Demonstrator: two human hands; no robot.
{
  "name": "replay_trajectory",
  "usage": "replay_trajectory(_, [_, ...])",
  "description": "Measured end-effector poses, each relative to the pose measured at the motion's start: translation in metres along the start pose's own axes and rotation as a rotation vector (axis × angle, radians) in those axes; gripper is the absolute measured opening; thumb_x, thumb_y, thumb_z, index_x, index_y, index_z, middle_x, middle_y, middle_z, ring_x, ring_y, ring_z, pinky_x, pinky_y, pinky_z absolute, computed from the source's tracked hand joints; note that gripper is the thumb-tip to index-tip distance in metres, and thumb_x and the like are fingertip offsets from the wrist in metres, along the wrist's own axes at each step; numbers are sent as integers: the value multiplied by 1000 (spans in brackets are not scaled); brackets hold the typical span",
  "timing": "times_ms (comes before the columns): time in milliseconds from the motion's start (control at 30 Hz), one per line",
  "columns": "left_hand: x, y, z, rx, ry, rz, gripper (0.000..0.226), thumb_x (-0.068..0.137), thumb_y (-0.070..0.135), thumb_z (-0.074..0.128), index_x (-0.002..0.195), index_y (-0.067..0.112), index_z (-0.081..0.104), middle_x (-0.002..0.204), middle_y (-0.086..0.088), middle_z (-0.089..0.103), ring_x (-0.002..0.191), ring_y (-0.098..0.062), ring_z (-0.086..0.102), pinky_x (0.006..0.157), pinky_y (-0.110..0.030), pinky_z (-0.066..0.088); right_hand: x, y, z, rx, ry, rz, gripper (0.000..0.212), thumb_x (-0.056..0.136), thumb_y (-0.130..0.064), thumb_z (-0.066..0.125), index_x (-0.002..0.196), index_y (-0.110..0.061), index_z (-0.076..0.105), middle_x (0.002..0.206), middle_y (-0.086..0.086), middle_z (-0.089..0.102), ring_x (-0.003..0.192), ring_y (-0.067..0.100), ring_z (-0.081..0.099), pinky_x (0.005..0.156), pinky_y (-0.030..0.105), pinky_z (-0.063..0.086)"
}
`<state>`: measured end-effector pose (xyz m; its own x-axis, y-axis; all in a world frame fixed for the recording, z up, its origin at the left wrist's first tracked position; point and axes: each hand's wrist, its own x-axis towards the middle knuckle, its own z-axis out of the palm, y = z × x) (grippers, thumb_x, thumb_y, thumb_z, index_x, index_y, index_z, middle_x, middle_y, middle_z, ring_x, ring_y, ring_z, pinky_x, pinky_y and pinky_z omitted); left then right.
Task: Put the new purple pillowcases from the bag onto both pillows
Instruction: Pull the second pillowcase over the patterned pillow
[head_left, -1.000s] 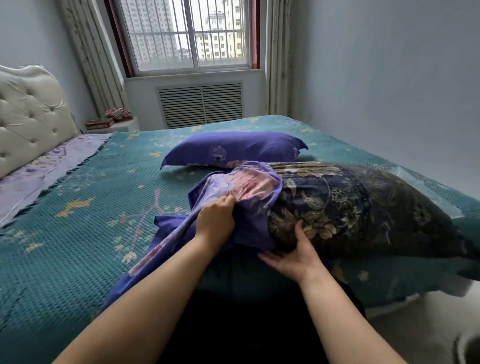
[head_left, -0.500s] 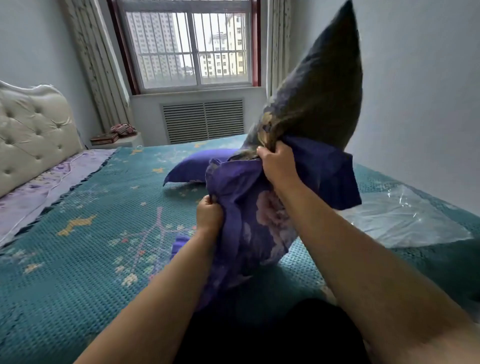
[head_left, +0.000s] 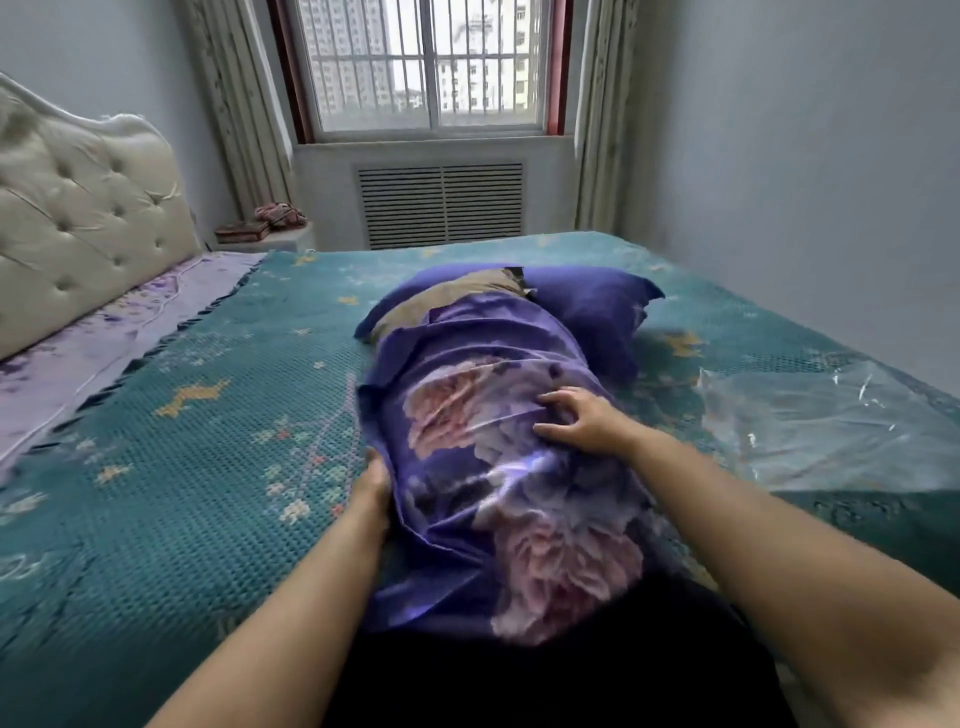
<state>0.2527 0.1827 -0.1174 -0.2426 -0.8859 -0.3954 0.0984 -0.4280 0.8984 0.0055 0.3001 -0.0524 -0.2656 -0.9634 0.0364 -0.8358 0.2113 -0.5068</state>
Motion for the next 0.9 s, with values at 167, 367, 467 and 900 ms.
replay_trajectory(167, [26,-6,-8,516,79,132,56,68,63,62,82,9,63,96,-19,69,89,-30,67,85,-48,54,-10,39,16,500,370,278,64,80,-45,68,131,-11,51,131,11,54,117,24,54,105,38,40])
replay_trajectory(367, [15,14,-31,436,284,281,20,92,14,55,89,-4,64,78,-20,60,65,-26,59,54,-29,49,-18,68,40,672,289,692,127,58,-92,41,144,0,27,146,24,36,133,36,39,111,41,31])
replay_trajectory(467, [17,19,-46,610,367,315,23,91,15,56,92,-6,66,91,-31,65,87,-39,64,71,-39,47,-24,64,48,591,300,744,103,84,-72,34,146,6,12,152,27,19,140,37,24,112,37,22])
replay_trajectory(900, [-59,24,11,1343,65,766,60,76,54,68,112,12,44,116,-11,50,106,-33,53,82,-39,43,-58,27,-13,1248,415,103,65,80,-6,67,135,-23,36,101,4,62,75,5,65,65,20,55])
